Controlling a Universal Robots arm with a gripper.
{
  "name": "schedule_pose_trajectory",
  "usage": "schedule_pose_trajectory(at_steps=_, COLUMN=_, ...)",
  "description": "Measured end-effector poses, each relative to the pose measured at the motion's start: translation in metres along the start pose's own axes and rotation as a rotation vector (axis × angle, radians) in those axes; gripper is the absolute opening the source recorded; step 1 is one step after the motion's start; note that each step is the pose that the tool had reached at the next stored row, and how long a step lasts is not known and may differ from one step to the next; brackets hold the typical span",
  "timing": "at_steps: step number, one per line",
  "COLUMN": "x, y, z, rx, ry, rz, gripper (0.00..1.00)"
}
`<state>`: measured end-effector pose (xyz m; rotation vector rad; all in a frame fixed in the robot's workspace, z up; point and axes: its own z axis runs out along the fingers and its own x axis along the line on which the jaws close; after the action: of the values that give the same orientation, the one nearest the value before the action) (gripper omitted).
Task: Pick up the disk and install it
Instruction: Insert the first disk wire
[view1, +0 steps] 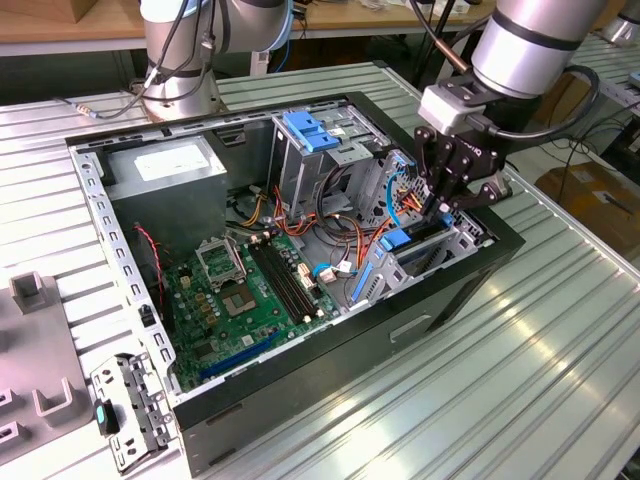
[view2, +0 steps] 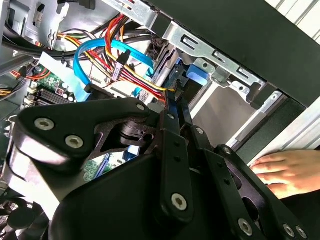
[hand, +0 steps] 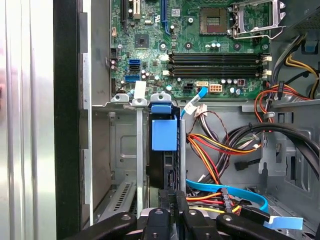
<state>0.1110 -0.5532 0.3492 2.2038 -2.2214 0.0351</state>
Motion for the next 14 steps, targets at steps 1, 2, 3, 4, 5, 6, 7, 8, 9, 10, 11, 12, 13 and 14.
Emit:
schedule_pose_trajectory(at_steps=1, x=0.0001, y=0.0, z=0.0002, rx=0.0, ry=0.0002, rz=0.0, gripper=0.16)
schedule_pose_trajectory(at_steps=2, x=0.0001, y=0.0, z=0.0004, rx=0.0, ry=0.0002, rz=0.0, gripper=0.16)
schedule_pose_trajectory(at_steps=3, x=0.0002, y=0.0, z=0.001, rx=0.0, ry=0.0003, rz=0.0, gripper=0.16)
schedule_pose_trajectory(at_steps=4, x=0.0002, y=0.0, z=0.0015, rx=0.0, ry=0.0003, rz=0.0, gripper=0.16)
schedule_pose_trajectory(at_steps=5, x=0.0002, y=0.0, z=0.002, rx=0.0, ry=0.0002, rz=0.0, gripper=0.16)
schedule_pose_trajectory(at_steps=6, x=0.0001, y=-0.0002, z=0.0028, rx=-0.0001, ry=0.0002, rz=0.0, gripper=0.16)
schedule_pose_trajectory(at_steps=7, x=0.0001, y=-0.0003, z=0.0032, rx=0.0, ry=-0.0003, rz=0.0, gripper=0.16)
schedule_pose_trajectory(at_steps=8, x=0.0001, y=-0.0003, z=0.0032, rx=0.0, ry=-0.0004, rz=0.0, gripper=0.16)
schedule_pose_trajectory(at_steps=9, x=0.0001, y=-0.0004, z=0.0027, rx=0.0, ry=-0.0009, rz=0.0, gripper=0.16)
schedule_pose_trajectory(at_steps=10, x=0.0001, y=-0.0007, z=0.0017, rx=0.0001, ry=-0.0013, rz=0.0, gripper=0.16)
schedule_pose_trajectory(at_steps=11, x=0.0001, y=-0.0012, z=0.0006, rx=0.0, ry=-0.0011, rz=0.0, gripper=0.16)
schedule_pose_trajectory(at_steps=12, x=0.0002, y=-0.0018, z=-0.0005, rx=0.0, ry=-0.0005, rz=0.0, gripper=0.16)
schedule_pose_trajectory(at_steps=13, x=0.0002, y=-0.0023, z=-0.0005, rx=0.0, ry=-0.0008, rz=0.0, gripper=0.16)
schedule_pose_trajectory(at_steps=14, x=0.0002, y=-0.0044, z=-0.0006, rx=0.0, ry=-0.0006, rz=0.0, gripper=0.16)
